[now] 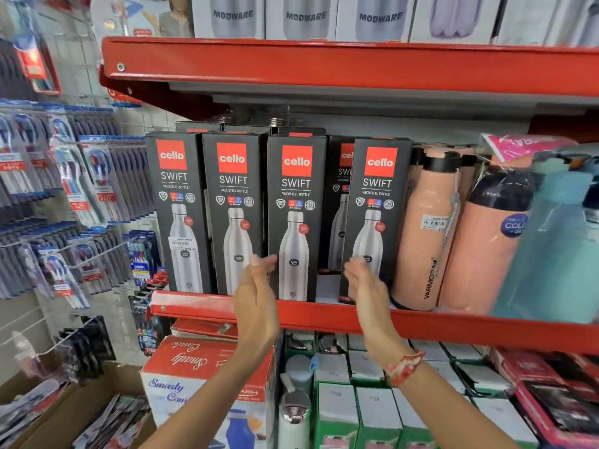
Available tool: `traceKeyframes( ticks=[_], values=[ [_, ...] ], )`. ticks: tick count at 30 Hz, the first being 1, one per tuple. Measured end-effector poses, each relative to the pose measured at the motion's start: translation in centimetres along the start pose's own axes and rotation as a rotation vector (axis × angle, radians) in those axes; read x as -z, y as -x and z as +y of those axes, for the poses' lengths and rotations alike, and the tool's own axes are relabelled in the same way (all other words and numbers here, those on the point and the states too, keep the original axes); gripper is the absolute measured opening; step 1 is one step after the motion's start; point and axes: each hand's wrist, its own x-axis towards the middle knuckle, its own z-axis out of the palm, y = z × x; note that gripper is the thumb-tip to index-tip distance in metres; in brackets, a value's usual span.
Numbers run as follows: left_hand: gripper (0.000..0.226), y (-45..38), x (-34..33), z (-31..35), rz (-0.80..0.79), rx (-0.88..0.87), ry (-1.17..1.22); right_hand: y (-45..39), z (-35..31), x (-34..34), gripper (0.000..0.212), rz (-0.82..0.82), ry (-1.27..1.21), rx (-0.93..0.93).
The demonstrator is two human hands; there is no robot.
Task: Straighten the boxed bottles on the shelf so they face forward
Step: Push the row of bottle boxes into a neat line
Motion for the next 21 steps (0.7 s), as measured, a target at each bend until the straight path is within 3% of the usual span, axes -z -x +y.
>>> traceKeyframes(
  ticks=[3, 5, 7, 11, 16, 21],
  values=[
    [0.071, 0.2, -2.5, 0.3, -0.239, 0.047, 0.061, 1.2, 0.3, 2.3, 0.041, 0.192, -0.013, 0.118],
    [0.09, 0.3, -4.9, 0.0, -0.421, 0.181, 0.059, 1.1, 0.7, 3.2, 0.045, 0.222, 0.047, 0.138],
    [0.117, 0.3, -7.0, 0.0, -0.502, 0.317, 0.051, 0.2, 1.0, 3.8, 0.053, 0.212, 0.07, 0.051],
    [0.134, -0.1, -9.4, 0.1, -0.52, 0.442, 0.085, -0.9, 0.9, 4.5, 0.061, 0.092, 0.008, -0.074],
    [0.139, -0.3, -9.0, 0.0, -0.545, 0.444, 0.067, -1.5, 0.4, 4.8, 0.06, 0.047, -0.05, -0.122],
    [0.136, 0.6, -6.7, 0.0, -0.507, 0.395, -0.017, -1.5, 1.2, 3.9, 0.087, 0.023, -0.066, -0.181]
  ],
)
